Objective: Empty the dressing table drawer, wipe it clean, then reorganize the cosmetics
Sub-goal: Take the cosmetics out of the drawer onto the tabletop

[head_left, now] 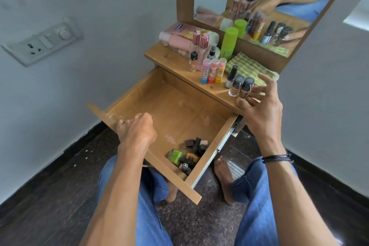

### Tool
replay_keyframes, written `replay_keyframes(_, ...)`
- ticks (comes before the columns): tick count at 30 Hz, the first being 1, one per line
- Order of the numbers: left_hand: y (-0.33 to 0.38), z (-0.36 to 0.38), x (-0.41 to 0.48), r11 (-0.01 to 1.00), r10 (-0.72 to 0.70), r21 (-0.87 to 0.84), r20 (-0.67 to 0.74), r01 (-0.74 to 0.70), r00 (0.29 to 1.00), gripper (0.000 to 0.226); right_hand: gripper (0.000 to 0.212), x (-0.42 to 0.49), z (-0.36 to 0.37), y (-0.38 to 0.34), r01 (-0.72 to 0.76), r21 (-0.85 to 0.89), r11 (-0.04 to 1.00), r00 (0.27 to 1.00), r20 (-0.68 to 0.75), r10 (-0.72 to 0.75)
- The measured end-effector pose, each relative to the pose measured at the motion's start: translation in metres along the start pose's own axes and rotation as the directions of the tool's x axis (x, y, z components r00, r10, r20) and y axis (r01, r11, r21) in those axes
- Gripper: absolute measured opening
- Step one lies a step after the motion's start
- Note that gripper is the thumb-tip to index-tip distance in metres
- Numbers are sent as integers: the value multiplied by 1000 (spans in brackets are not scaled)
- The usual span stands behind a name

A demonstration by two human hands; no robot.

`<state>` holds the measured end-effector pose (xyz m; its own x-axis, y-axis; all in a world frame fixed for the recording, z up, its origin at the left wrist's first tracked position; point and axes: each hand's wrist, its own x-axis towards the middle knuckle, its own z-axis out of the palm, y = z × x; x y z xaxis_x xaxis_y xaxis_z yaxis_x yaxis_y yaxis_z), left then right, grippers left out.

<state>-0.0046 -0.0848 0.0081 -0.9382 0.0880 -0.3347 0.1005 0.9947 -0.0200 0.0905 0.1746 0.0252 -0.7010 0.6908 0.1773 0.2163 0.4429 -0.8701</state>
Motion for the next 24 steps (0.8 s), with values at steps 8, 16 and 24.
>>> replay_keyframes(8, -3, 6, 9, 999, -32, 24, -35, 32, 999, 13, 69, -1, 3, 5, 33, 22, 999, 999, -30, -32)
replay_keyframes(16, 25, -42, -14, 865, 141, -444, -227, -232, 964, 28, 66, -1, 4, 10, 70, 10, 998, 996, -48, -69)
replay_keyframes(24, 111, -56, -30, 535, 290, -590, -543, -604, 788, 32, 66, -1, 3, 11, 81, 0, 997, 996, -42, -81)
